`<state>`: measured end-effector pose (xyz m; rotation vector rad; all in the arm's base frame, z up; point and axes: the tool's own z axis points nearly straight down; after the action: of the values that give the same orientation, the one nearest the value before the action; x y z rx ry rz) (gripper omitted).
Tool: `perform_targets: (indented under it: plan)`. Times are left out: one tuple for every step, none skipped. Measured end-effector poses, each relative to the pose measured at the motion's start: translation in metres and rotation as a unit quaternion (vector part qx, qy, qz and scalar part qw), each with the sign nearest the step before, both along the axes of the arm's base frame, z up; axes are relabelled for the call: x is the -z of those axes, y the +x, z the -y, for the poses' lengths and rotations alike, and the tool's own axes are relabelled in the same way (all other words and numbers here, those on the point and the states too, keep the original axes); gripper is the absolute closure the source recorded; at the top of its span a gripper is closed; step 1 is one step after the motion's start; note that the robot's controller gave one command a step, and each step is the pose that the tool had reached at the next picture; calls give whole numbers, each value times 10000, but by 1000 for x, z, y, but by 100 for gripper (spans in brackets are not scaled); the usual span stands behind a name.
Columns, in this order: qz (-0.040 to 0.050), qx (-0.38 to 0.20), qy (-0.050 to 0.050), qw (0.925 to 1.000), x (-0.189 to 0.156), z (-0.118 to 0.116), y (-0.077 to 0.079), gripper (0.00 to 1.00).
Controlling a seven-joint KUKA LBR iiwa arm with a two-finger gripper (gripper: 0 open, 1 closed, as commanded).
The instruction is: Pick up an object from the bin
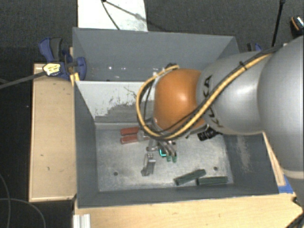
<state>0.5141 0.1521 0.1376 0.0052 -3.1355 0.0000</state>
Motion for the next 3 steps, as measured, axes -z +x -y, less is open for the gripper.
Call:
perform_targets:
  plan:
    - [54,-259,-2,9996,38,35,62,0]
    - [31,20,-5,10000,68,79,77,0]
    - [31,261,-16,9997,67,144,72,0]
